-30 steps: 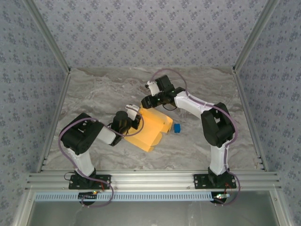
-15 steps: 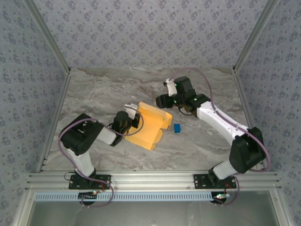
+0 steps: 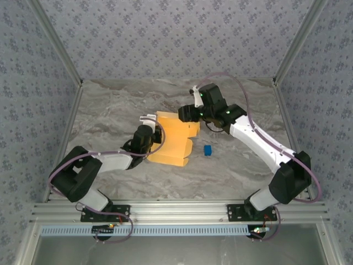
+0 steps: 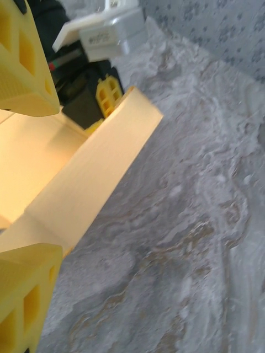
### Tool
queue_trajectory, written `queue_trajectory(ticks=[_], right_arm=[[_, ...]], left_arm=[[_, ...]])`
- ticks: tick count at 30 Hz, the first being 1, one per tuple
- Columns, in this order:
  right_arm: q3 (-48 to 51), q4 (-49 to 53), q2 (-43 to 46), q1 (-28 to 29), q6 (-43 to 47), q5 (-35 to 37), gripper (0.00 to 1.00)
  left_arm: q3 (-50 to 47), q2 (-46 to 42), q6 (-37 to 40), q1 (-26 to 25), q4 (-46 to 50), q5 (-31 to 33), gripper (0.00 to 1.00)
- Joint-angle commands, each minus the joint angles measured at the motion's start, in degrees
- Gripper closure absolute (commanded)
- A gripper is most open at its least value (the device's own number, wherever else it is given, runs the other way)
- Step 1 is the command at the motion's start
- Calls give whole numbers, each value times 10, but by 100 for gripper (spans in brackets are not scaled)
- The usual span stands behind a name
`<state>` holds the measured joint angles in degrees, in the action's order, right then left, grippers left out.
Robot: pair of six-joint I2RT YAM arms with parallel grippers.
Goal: Fold the paper box
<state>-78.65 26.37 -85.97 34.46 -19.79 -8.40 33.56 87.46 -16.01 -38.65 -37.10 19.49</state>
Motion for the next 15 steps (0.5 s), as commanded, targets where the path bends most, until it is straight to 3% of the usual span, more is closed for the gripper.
queue_trajectory(ticks=[1, 6, 15], right_arm=[[-26, 36, -23, 13, -31, 20, 37], [-39, 60, -43, 28, -56, 61, 38], [-36, 67, -79, 33, -79, 72, 38]], left_arm=[[15, -23, -13, -3, 47, 30, 100], [19, -31, -13, -3, 63, 39, 100], [18, -41, -11, -4, 65, 43, 100]])
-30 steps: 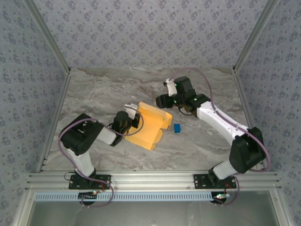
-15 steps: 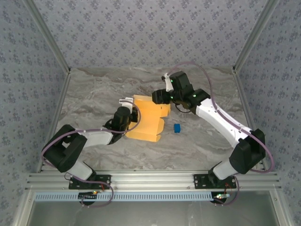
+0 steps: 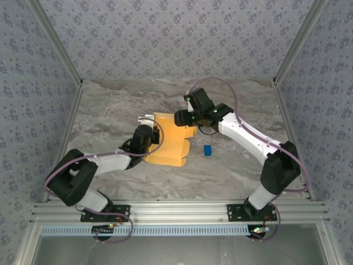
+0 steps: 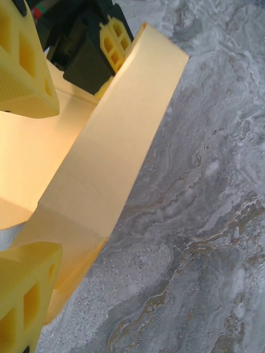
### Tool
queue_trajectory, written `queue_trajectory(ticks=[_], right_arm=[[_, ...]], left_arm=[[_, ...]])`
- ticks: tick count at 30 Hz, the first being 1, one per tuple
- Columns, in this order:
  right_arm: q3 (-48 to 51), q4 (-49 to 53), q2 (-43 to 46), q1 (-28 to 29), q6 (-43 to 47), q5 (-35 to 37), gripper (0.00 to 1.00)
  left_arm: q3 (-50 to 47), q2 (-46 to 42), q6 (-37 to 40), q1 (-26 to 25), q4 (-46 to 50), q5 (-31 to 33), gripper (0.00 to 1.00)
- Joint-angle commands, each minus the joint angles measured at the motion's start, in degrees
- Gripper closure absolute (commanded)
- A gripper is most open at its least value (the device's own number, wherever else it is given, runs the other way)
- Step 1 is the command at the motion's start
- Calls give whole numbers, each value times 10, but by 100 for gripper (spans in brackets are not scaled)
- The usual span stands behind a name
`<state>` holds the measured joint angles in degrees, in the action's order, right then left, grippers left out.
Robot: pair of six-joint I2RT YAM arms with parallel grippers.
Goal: Fold the paper box
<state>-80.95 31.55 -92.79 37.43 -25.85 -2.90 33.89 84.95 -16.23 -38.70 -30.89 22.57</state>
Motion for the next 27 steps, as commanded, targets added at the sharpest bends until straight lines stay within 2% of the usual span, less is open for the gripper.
queue_trajectory(ticks=[1, 18, 27], right_arm=[[-12, 14, -14, 2, -20, 17, 38], [11, -80, -29, -13, -98, -87, 43], [50, -160, -17, -38, -175, -142, 48]], left_arm=[[14, -17, -8, -4, 2, 12, 100], [15, -21, -8, -5, 1, 12, 100], [15, -16, -8, -6, 1, 11, 100]])
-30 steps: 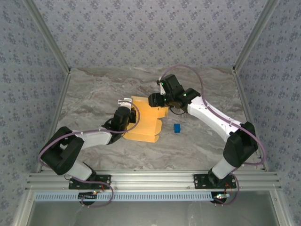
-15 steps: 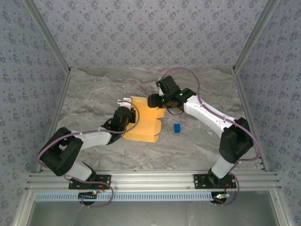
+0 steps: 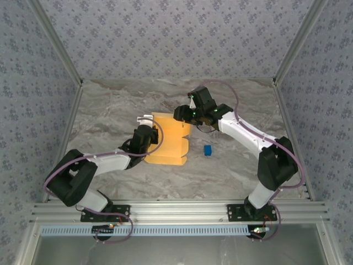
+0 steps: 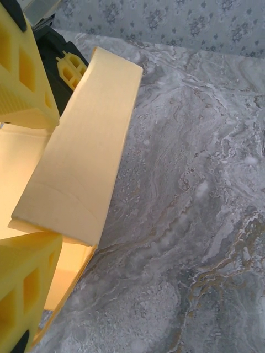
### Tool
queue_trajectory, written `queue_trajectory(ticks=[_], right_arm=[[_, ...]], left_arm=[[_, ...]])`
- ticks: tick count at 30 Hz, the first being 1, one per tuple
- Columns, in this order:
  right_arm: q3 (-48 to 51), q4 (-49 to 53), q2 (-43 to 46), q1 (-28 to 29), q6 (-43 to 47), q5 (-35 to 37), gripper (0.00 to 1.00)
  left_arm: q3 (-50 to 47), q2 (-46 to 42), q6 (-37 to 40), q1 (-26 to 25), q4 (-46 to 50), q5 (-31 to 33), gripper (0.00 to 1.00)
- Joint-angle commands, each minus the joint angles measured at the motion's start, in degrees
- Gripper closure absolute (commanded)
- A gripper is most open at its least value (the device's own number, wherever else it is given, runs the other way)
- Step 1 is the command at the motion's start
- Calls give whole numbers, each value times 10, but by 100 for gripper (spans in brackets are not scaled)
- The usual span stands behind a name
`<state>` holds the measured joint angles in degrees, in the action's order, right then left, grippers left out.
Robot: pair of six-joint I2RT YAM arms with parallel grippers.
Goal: Fold the paper box
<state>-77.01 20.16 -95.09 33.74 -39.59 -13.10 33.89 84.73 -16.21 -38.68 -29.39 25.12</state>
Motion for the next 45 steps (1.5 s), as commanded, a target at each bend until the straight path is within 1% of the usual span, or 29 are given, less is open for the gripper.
queue_trajectory(ticks=[1, 5, 9, 11, 15, 21, 26, 30, 34, 39, 45], right_arm=[[13, -48, 9, -3, -39, -39, 49], [7, -24, 14, -7, -21, -25, 50], [-19, 55, 24, -5, 52, 53, 46], [-23, 79, 35, 1, 80, 91, 44], [-22, 94, 66, 21, 115, 143, 42], [1, 105, 91, 73, 135, 167, 41], [49, 88, 99, 118, 117, 190, 41], [110, 44, 93, 121, 85, 186, 41], [150, 1, 82, 124, 73, 205, 39], [166, -23, 55, 126, 61, 238, 36], [186, -62, 48, 123, 40, 252, 34]], left_arm=[[15, -12, -8, -5, -14, -16, 99], [16, -11, -9, -6, -13, -11, 100], [18, -8, -10, -6, -7, -5, 99], [19, -9, -12, -6, -4, -3, 100], [20, -9, -12, -6, 2, 0, 99], [26, -10, -13, -6, 9, 0, 100], [30, -13, -15, -5, 15, 0, 100], [33, -16, -19, -6, 18, -4, 99], [34, -23, -21, -5, 22, -7, 100], [34, -33, -20, -5, 28, -6, 99], [33, -37, -19, -5, 31, -4, 99]])
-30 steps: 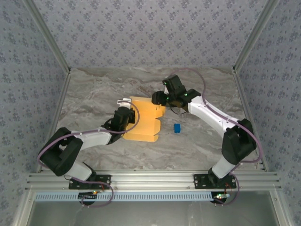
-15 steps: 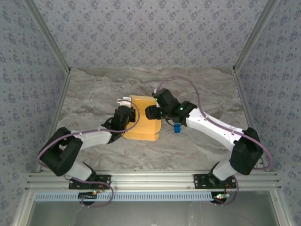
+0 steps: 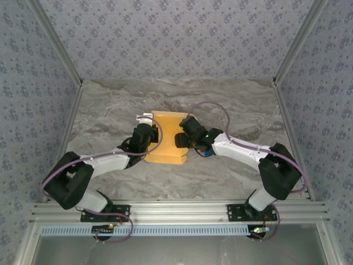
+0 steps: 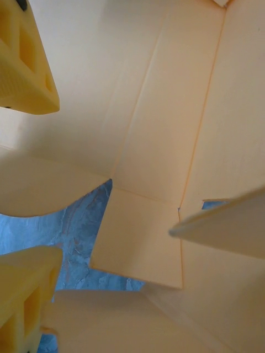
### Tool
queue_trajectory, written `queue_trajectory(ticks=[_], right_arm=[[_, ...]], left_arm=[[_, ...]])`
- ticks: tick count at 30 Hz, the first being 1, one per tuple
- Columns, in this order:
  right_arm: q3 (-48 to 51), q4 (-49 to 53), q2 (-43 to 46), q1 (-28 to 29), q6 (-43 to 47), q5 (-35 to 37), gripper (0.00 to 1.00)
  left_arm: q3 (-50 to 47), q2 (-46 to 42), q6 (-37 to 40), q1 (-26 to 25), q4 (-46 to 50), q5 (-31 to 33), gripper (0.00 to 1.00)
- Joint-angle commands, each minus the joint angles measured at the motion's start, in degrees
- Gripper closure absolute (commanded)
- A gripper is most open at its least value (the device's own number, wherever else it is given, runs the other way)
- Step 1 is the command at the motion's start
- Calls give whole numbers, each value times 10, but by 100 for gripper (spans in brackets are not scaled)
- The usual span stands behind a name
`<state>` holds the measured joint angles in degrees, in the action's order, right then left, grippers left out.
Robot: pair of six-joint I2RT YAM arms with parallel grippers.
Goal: Fold the paper box
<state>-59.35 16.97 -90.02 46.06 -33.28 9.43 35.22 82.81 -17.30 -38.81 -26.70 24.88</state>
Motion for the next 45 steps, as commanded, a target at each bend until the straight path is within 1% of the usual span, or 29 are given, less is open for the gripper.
queue_trajectory(ticks=[1, 9, 18, 33, 42, 45], right_arm=[[11, -37, -3, -1, -23, 27, 33], [16, -83, -2, -10, -23, 20, 34], [17, -115, 14, -7, 20, 9, 37], [16, -130, 6, -6, 76, 12, 44], [0, -141, -17, -7, 123, -29, 48], [-1, -138, -18, -8, 129, -32, 49]], left_arm=[[20, -18, -8, -4, 3, -2, 100], [18, -18, -7, -5, 2, -5, 99], [17, -16, -7, -4, 1, -8, 100], [18, -12, -10, -5, 0, -16, 100], [17, -10, -13, -4, -1, -23, 99], [19, -8, -13, -4, -1, -22, 99]])
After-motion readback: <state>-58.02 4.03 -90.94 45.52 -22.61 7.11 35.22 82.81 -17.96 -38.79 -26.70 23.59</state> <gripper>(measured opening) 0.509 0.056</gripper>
